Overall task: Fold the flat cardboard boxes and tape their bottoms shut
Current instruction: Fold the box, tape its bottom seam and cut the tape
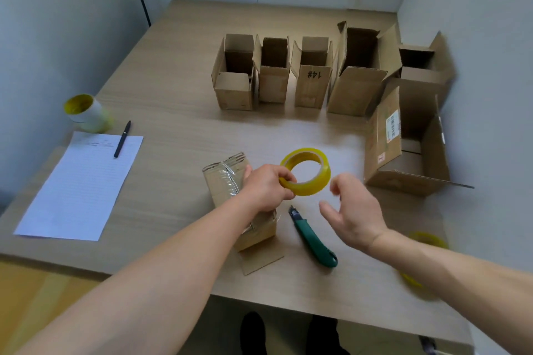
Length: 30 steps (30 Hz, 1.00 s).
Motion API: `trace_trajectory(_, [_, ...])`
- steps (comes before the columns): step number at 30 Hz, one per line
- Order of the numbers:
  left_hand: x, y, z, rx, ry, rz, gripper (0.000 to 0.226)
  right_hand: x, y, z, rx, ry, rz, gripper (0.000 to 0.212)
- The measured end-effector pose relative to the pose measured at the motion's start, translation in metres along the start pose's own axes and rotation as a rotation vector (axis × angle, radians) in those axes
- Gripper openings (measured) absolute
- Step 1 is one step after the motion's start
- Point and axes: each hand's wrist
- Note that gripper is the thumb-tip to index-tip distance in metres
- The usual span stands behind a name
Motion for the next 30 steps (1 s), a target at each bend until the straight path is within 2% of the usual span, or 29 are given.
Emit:
trace_trajectory(2, [0.001, 0.000, 0.000, 0.006, 0.000, -0.018, 0.018, 0.009, 0.012, -0.019, -0.356, 0.009, -0.126, 0.020])
trace_trajectory(4, [0.003, 0.000, 0.000, 0.003, 0.002, -0.022, 0.018, 0.014, 0.019, -0.035, -0.703, -0.070, -0.165, 0.036])
trace_trajectory(6, [0.005, 0.001, -0.001, 0.002, 0.008, -0.016, 0.018, 0.016, 0.025, -0.041, -0.863, -0.179, -0.183, 0.051])
trace_trajectory(8, [0.005, 0.001, -0.002, -0.001, 0.008, -0.002, 0.018, 0.016, 0.031, -0.042, -0.912, -0.274, -0.235, 0.051])
trace_trajectory(11, [0.003, 0.001, -0.005, -0.004, 0.012, -0.005, 0.018, 0.014, 0.037, -0.040, -0.920, -0.300, -0.248, 0.035])
trace_trajectory(14, [0.004, -0.001, -0.007, -0.014, 0.015, -0.018, 0.018, 0.018, 0.034, -0.037, -0.884, -0.184, -0.211, 0.021])
trace_trajectory(16, [0.005, -0.003, -0.009, -0.024, 0.012, -0.037, 0.018, 0.022, 0.025, -0.039, -0.781, -0.099, -0.133, 0.014])
trace_trajectory(20, [0.005, -0.008, -0.010, -0.024, 0.000, -0.048, 0.017, 0.021, -0.004, -0.042, -0.547, -0.054, 0.020, 0.030])
trace_trajectory(23, [0.007, -0.008, -0.013, -0.017, -0.021, -0.068, 0.017, 0.014, -0.024, -0.050, -0.418, -0.031, 0.135, 0.030])
trace_trajectory(30, [0.015, -0.010, -0.016, -0.011, -0.049, -0.082, 0.021, -0.004, -0.025, -0.051, -0.401, -0.046, 0.234, 0.029])
Point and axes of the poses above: each hand's wrist, its own z-axis towards the middle knuckle, its own y-axis out of the palm, x = y × z, and after that the axes turned 10 degrees about -y, right-handed
